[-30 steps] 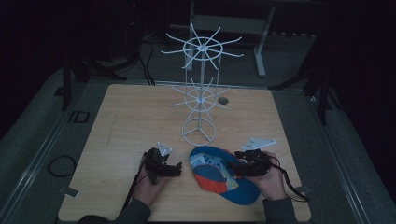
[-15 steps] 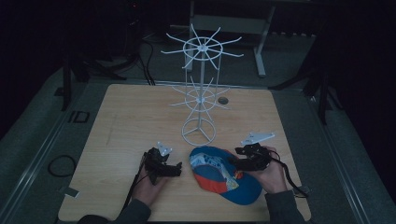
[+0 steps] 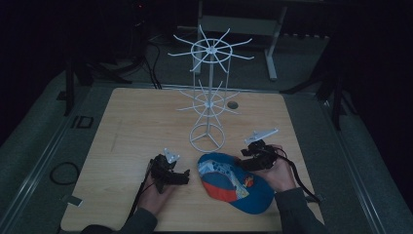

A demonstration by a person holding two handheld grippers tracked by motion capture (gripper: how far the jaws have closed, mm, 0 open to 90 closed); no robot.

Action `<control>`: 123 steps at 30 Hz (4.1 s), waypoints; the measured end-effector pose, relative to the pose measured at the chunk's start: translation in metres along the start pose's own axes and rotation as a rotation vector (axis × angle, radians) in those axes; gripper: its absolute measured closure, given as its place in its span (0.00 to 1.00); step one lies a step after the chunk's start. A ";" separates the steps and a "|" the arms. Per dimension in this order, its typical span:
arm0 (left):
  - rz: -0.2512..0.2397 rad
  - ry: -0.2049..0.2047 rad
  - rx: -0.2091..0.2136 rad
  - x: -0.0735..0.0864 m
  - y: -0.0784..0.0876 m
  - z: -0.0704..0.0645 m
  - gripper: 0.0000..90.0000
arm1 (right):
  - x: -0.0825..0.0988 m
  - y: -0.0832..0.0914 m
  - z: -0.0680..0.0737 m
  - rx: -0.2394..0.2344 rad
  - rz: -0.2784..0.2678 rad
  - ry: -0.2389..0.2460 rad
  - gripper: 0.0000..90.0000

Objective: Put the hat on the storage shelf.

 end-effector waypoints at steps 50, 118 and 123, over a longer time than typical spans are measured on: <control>0.000 -0.001 -0.001 0.000 0.000 0.000 0.03 | -0.030 -0.071 0.008 -0.052 0.233 0.122 0.51; 0.002 -0.003 0.000 0.000 0.000 0.000 0.03 | -0.019 0.035 0.018 -0.131 -0.160 0.161 0.93; 0.002 -0.003 0.000 0.000 0.000 0.000 0.03 | -0.018 0.042 0.016 -0.133 -0.187 0.154 0.93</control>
Point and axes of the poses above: each handheld gripper's, and its own axes: y roughly backward along the jaws, x roughly out of its underside, z roughly to its left, the point moved 2 cm from there along -y, roughly forward along the jaws, and after that the axes turned 4 degrees about z, right-handed, at the moved point
